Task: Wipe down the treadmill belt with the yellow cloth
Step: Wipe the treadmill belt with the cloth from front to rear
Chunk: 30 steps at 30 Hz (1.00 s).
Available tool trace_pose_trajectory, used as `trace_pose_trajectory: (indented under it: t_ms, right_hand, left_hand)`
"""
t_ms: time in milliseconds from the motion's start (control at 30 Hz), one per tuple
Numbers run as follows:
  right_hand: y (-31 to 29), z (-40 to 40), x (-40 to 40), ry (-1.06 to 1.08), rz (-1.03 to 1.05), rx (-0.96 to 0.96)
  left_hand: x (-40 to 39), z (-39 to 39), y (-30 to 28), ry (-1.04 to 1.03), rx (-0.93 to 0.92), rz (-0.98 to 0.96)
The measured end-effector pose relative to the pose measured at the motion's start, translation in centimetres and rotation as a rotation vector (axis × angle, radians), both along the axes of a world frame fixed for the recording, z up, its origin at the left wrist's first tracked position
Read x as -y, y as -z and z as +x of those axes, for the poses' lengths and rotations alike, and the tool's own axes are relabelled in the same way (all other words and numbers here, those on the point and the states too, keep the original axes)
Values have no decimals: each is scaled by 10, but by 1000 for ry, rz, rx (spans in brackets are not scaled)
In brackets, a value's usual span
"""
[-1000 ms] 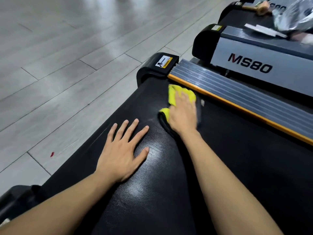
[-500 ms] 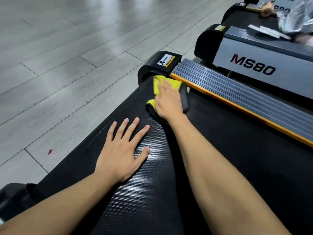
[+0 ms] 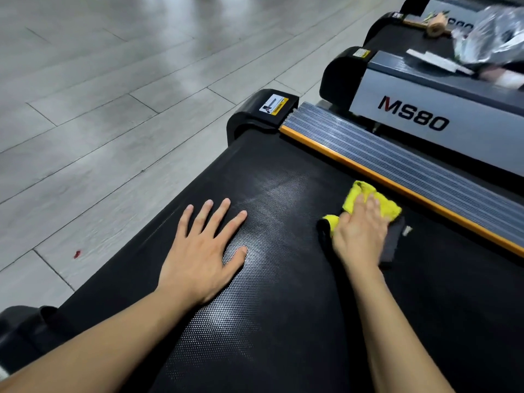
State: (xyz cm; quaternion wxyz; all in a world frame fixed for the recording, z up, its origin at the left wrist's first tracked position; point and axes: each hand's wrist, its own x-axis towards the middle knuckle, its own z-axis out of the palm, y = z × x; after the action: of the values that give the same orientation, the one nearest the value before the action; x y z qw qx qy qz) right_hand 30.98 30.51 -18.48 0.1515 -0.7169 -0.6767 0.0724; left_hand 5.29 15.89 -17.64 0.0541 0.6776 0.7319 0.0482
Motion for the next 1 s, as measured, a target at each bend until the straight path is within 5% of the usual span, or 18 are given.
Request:
trace_pose_trajectory:
  t_ms: [300, 400, 667, 1000]
  right_hand:
    - [-12, -214, -43, -755, -45, 60]
    - [-12, -174, -34, -652, -50, 47]
    - [0, 45, 53, 47, -2, -19]
    - [-1, 22, 60, 3, -3, 53]
  left_hand:
    - [-1, -6, 1, 11, -27, 14]
    - [-1, -9, 1, 21, -15, 14]
    - [7, -9, -9, 40, 66, -35]
    - [109, -53, -8, 0, 39, -107]
